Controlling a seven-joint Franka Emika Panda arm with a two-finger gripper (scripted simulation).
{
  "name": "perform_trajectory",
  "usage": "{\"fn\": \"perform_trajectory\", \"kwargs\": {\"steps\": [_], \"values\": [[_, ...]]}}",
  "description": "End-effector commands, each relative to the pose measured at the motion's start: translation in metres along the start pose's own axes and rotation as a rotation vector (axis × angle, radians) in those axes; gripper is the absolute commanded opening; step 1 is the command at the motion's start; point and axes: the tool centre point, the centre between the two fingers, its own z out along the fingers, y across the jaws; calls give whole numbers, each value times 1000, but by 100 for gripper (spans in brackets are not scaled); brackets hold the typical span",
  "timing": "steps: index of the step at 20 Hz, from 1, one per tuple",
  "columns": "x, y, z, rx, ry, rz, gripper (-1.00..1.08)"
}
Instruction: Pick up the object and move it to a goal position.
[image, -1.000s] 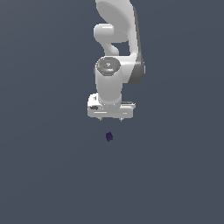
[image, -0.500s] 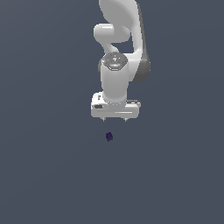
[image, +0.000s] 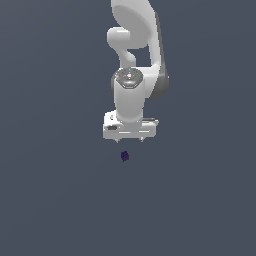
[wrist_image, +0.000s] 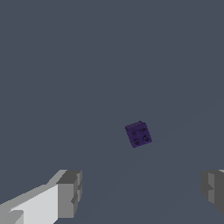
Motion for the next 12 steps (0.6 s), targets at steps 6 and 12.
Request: {"fn": "perform_trajectory", "kwargs": {"steps": [6, 12], "values": [[5, 11, 32, -6, -1, -145, 100], [8, 18, 58, -9, -1, -258, 100]]}}
